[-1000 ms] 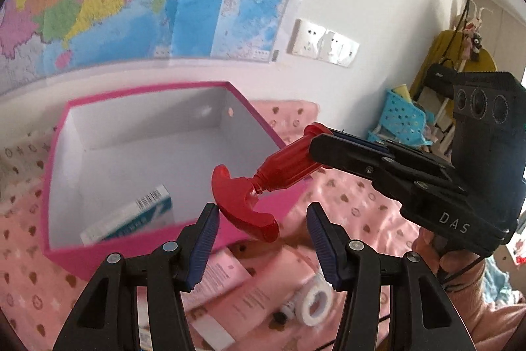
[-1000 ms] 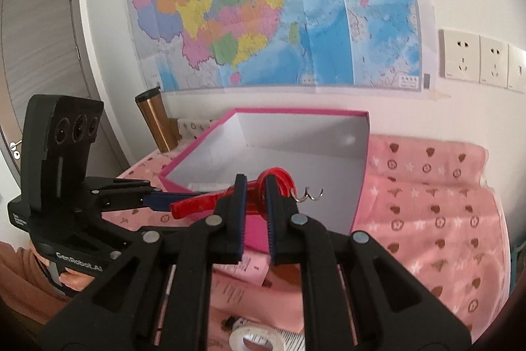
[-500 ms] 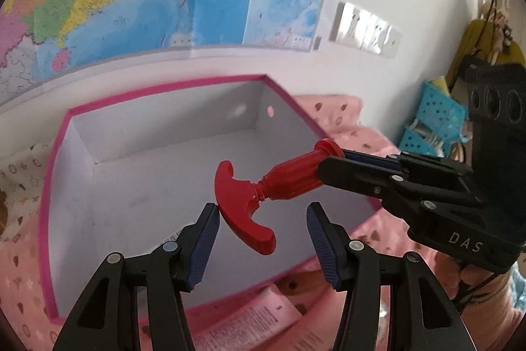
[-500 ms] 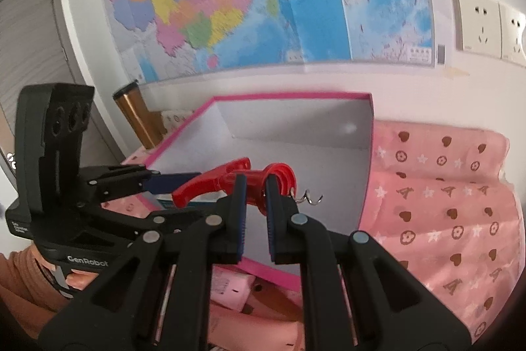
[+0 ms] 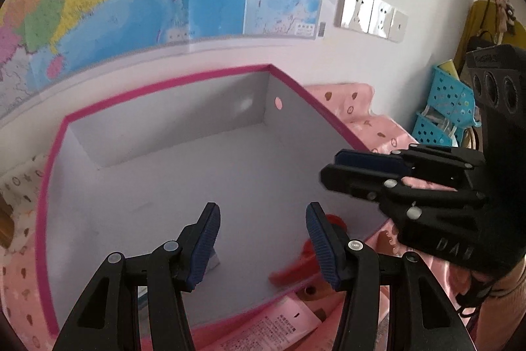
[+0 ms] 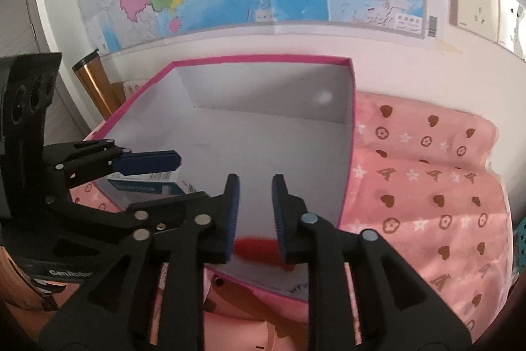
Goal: Organize rigid objects
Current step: 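Lift the red nozzle into the magenta box and open the right tool, then reach the right tool to the white tape roll and grasp it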
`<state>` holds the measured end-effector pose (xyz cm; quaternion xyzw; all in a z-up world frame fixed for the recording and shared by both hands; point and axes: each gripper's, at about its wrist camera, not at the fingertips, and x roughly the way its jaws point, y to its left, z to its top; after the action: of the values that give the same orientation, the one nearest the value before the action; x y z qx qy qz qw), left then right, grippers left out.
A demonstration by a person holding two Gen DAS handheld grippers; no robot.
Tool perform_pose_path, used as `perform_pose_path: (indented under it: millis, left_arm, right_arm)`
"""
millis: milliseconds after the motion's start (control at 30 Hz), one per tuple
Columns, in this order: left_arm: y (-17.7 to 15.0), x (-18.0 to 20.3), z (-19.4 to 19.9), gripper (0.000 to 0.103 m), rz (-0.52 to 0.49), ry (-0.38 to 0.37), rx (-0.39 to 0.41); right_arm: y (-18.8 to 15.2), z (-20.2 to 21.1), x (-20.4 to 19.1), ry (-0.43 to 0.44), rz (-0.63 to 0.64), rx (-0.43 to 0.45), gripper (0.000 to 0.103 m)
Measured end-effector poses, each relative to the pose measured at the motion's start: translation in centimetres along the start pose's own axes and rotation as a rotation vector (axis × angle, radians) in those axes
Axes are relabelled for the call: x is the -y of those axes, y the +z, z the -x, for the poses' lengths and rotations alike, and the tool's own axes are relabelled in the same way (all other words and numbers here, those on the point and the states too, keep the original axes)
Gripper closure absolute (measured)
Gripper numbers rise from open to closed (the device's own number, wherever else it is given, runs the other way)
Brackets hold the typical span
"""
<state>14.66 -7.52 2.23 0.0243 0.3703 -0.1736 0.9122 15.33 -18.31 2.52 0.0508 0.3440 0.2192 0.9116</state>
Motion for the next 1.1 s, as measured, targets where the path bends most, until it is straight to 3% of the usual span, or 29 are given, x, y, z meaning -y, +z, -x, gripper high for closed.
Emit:
perform_pose_path:
  millis: [133, 267, 433, 700, 900, 1100]
  left_arm:
    - [-0.8, 0.2, 2.2, 0.048, -0.012, -0.023, 0.054]
    - [-1.9, 0.5, 4.2, 0.047, -0.020, -0.070, 0.097]
    - [-4.0, 1.7, 5.5, 0.047, -0.053, -0.104, 0.102]
    - [-6.5, 3.2, 3.1, 0.047, -0.075, -0.139, 0.002]
    - [-7.9, 3.7, 1.2, 0.047, -0.069, -0.148, -0.072]
    - [-8.9, 3.8, 1.5, 0.047, -0.059, -0.170, -0.089]
  right_arm:
    - [-0.8, 2.9, 0.6, 0.014, -0.022, 0.058, 0.078]
    - [-2.4, 5.9, 1.5, 0.000, -0.046, 0.102, 0.061]
    - [-5.6, 7.1, 3.7, -0.007, -0.128, 0.066, 0.059]
    - [-10.8, 5.4, 5.6, -0.007, -0.239, -0.061, 0.059]
    - [-11.8, 5.0, 3.6, 0.057, -0.210, -0.079, 0.059]
    - [-13.2, 5.7, -0.1, 0.152, -0.088, -0.112, 0.059]
